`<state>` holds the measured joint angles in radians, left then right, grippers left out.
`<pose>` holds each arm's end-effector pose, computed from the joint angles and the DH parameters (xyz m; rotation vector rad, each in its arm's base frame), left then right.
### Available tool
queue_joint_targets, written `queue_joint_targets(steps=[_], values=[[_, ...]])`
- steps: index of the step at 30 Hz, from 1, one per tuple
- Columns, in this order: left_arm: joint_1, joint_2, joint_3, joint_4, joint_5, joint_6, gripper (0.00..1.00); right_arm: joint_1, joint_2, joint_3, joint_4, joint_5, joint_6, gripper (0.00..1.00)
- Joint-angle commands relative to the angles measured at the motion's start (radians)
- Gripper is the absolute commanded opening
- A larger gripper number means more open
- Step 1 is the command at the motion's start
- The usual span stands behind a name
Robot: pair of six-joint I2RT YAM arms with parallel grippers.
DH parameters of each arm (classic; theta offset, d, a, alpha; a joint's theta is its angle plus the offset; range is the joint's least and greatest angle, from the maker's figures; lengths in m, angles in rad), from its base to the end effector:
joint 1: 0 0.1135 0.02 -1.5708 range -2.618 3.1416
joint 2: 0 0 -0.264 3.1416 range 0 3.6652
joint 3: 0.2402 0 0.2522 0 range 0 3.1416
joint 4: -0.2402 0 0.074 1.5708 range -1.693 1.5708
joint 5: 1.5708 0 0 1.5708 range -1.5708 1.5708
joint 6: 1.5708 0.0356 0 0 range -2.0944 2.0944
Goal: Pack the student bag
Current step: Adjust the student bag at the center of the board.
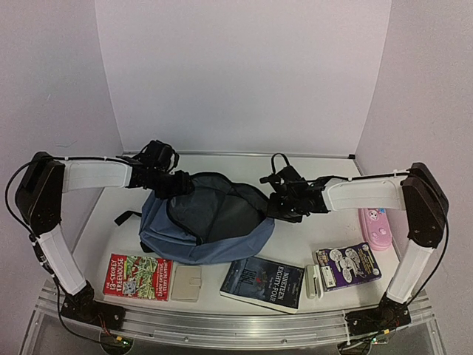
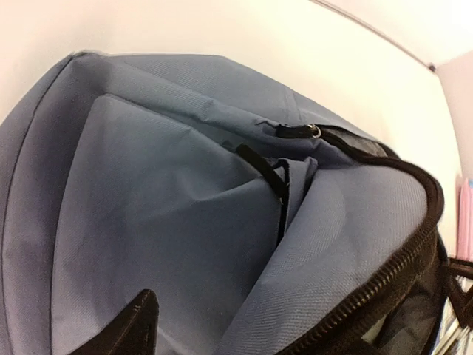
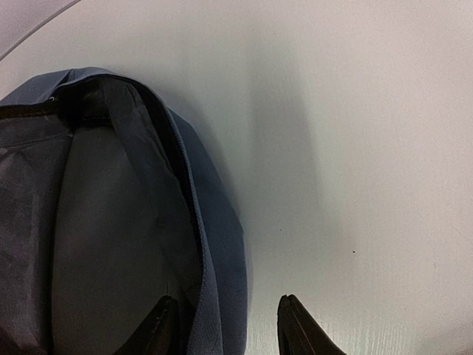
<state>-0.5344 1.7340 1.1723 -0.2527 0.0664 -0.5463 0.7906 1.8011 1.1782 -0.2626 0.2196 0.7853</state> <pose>0.3235 -0.1942 0.2146 0.0179 2.4649 -0.5740 0.2750 0.2668 0.1922 0.0908 2.4746 0.4333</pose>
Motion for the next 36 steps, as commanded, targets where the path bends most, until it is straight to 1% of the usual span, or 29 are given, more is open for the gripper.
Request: queue_joint_targets(steps=[1,2,4,6,8,9,12,16,19,22,25,30,36], values=[[0.021,0.037,0.063,0.0,0.066,0.055,0.51,0.002,0.029,0.006,0.007,0.002,-0.004,0.39],[0.023,0.041,0.064,-0.005,0.066,0.055,0.42,0.002,0.031,0.007,0.009,0.0,-0.002,0.33],[0.027,0.037,0.053,-0.008,0.049,0.049,0.26,0.002,0.03,0.005,0.01,0.018,0.004,0.17],[0.041,0.024,0.029,-0.001,0.034,0.032,0.15,-0.002,0.019,-0.004,0.008,0.063,0.013,0.03],[0.068,0.01,0.005,0.008,0.034,0.004,0.04,-0.016,0.001,-0.016,0.008,0.099,0.011,0.0],[0.086,0.001,-0.009,0.014,0.035,-0.014,0.01,-0.033,-0.006,-0.019,0.008,0.104,0.003,0.0],[0.124,-0.031,-0.056,0.047,0.056,-0.065,0.0,-0.088,-0.033,-0.021,0.007,0.111,-0.027,0.0],[0.141,-0.032,-0.1,0.093,0.089,-0.119,0.0,-0.132,-0.052,-0.007,-0.004,0.162,-0.07,0.0],[0.153,0.007,-0.12,0.118,0.098,-0.156,0.0,-0.172,-0.02,-0.002,-0.004,0.166,-0.086,0.0],[0.158,0.052,-0.126,0.151,0.116,-0.168,0.0,-0.185,0.033,0.017,-0.004,0.168,-0.099,0.0],[0.159,0.077,-0.117,0.141,0.07,-0.175,0.0,-0.198,0.083,0.036,-0.003,0.168,-0.101,0.0],[0.165,0.022,-0.169,0.132,-0.028,-0.205,0.0,-0.244,0.105,0.03,0.004,0.153,-0.094,0.0],[0.168,-0.027,-0.236,0.131,-0.051,-0.248,0.0,-0.256,0.1,0.036,0.008,0.135,-0.098,0.0]])
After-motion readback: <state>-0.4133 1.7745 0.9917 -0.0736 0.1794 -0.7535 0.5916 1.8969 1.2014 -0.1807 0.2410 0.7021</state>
